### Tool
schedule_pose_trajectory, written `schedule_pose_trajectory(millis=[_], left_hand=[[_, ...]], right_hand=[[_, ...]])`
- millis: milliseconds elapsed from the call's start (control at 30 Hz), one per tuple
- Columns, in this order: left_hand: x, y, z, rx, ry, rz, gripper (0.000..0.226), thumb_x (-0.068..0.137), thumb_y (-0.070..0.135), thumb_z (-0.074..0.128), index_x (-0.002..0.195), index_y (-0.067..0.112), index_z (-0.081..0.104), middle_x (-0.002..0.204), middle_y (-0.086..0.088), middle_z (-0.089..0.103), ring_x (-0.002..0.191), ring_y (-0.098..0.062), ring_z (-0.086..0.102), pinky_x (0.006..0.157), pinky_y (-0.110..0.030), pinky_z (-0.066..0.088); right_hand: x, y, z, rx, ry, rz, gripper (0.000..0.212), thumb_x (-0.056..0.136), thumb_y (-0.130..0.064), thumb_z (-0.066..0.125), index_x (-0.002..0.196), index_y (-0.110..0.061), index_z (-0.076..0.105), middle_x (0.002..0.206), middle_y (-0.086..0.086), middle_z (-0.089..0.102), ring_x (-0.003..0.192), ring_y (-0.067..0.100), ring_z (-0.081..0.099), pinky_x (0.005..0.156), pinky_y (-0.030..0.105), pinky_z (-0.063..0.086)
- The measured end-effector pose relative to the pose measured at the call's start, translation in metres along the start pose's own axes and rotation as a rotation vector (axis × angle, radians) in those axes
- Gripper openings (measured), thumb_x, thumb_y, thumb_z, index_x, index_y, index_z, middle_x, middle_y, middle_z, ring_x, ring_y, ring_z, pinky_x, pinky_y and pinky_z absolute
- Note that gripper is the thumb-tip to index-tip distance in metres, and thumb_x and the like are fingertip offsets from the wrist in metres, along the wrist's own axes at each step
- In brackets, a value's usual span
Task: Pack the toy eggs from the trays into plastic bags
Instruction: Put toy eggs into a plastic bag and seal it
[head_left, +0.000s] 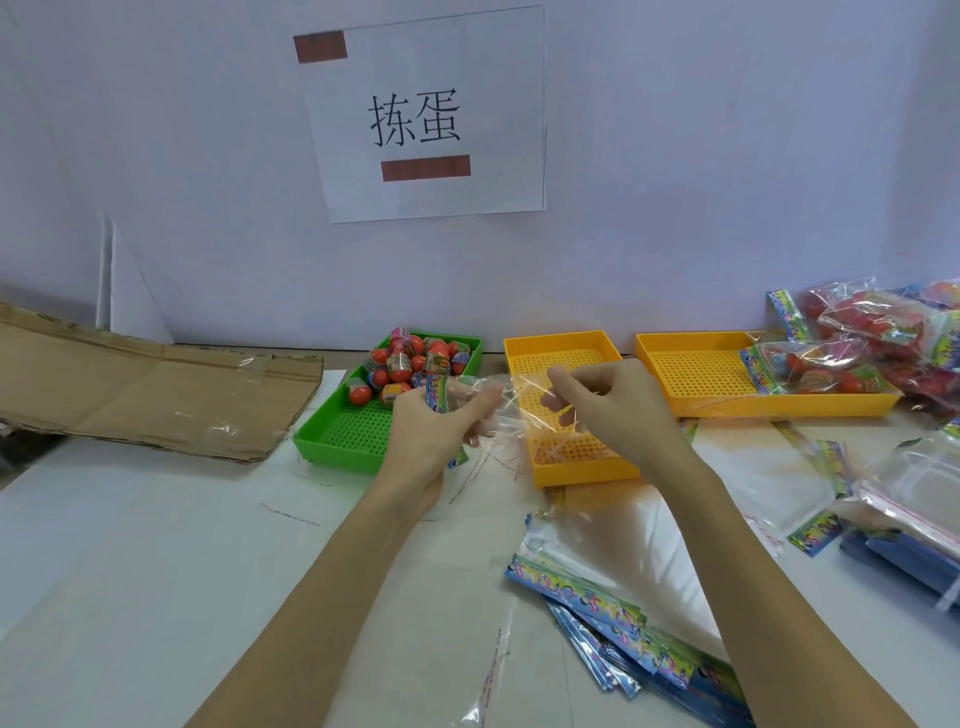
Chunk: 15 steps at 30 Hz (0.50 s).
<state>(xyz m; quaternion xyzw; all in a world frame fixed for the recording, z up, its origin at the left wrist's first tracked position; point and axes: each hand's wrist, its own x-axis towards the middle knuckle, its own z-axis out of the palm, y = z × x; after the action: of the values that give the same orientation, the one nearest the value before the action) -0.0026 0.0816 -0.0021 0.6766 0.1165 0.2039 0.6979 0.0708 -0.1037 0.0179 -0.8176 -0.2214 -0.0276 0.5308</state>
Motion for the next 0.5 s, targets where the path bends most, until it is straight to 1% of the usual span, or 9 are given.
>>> schedule_pose_trajectory(millis=[67,100,167,200,267,300,333,400,500], left_hand=[[-0.001,0.0,0.001,0.01,0.041,-0.009,0.036,0.084,0.03,0.087,0.055,0.023,0.066,0.053,0.004,0.058,0.046,-0.009,0.051,0.045,-0.019,0.043],[-0.001,-0.001,0.001,0.029,0.053,0.002,0.039,0.086,0.033,0.085,0.055,0.024,0.062,0.051,0.005,0.055,0.045,-0.01,0.049,0.045,-0.019,0.042],[0.0,-0.001,0.001,0.133,0.062,0.062,0.032,0.09,0.032,0.081,0.069,0.016,0.064,0.056,-0.003,0.063,0.051,-0.016,0.056,0.053,-0.026,0.048],[0.0,-0.001,0.001,0.17,0.061,0.091,0.024,0.092,0.028,0.08,0.079,0.012,0.068,0.063,-0.007,0.069,0.056,-0.018,0.062,0.057,-0.029,0.05],[-0.001,-0.001,0.0,0.165,0.047,0.132,0.008,0.092,0.014,0.08,0.095,0.01,0.074,0.076,-0.005,0.076,0.063,-0.018,0.069,0.06,-0.029,0.054],[-0.001,-0.001,0.0,0.149,0.04,0.145,0.009,0.091,0.009,0.079,0.098,0.009,0.075,0.08,-0.004,0.078,0.066,-0.018,0.072,0.061,-0.027,0.056],[-0.002,-0.001,0.001,0.134,0.035,0.152,0.011,0.09,0.006,0.08,0.099,0.009,0.075,0.082,-0.004,0.079,0.067,-0.019,0.073,0.062,-0.025,0.057],[-0.002,-0.001,0.002,0.127,0.042,0.161,0.009,0.089,0.011,0.082,0.095,0.01,0.076,0.079,-0.005,0.078,0.065,-0.02,0.073,0.059,-0.027,0.057],[-0.003,-0.002,0.004,0.121,0.073,0.176,0.013,0.089,0.022,0.083,0.087,0.013,0.074,0.065,-0.005,0.073,0.058,-0.021,0.069,0.055,-0.027,0.053]], right_hand=[[-0.001,0.0,-0.001,-0.037,-0.027,-0.001,0.044,0.102,-0.041,0.062,0.064,-0.021,0.075,0.063,-0.005,0.073,0.056,0.007,0.067,0.062,0.026,0.053],[-0.001,0.0,-0.001,-0.067,-0.037,-0.004,0.051,0.102,-0.042,0.062,0.057,-0.02,0.07,0.058,-0.002,0.07,0.051,0.007,0.065,0.06,0.026,0.052],[-0.001,-0.001,-0.001,-0.045,-0.036,0.001,0.057,0.102,-0.042,0.062,0.051,-0.016,0.063,0.05,0.0,0.063,0.045,0.009,0.059,0.058,0.028,0.05],[-0.001,-0.002,-0.001,0.028,-0.027,0.02,0.056,0.101,-0.042,0.063,0.052,-0.016,0.063,0.051,0.001,0.061,0.046,0.01,0.057,0.058,0.028,0.051],[-0.001,-0.006,-0.001,0.235,-0.017,0.088,0.042,0.1,-0.041,0.066,0.066,-0.017,0.072,0.061,-0.002,0.069,0.055,0.009,0.063,0.059,0.025,0.053],[-0.002,-0.009,-0.002,0.325,-0.028,0.125,0.033,0.099,-0.041,0.067,0.079,-0.016,0.077,0.07,-0.003,0.075,0.064,0.008,0.069,0.062,0.023,0.054],[-0.002,-0.011,-0.002,0.388,-0.053,0.155,0.03,0.098,-0.042,0.067,0.092,-0.015,0.079,0.08,-0.002,0.079,0.074,0.008,0.074,0.067,0.023,0.056],[-0.001,-0.011,-0.004,0.483,-0.141,0.207,0.038,0.098,-0.045,0.066,0.105,-0.01,0.079,0.095,0.004,0.081,0.091,0.015,0.078,0.076,0.027,0.06],[-0.002,-0.011,-0.007,0.6,-0.343,0.27,0.045,0.096,-0.043,0.068,0.114,-0.003,0.075,0.108,0.013,0.079,0.103,0.024,0.076,0.085,0.031,0.063]])
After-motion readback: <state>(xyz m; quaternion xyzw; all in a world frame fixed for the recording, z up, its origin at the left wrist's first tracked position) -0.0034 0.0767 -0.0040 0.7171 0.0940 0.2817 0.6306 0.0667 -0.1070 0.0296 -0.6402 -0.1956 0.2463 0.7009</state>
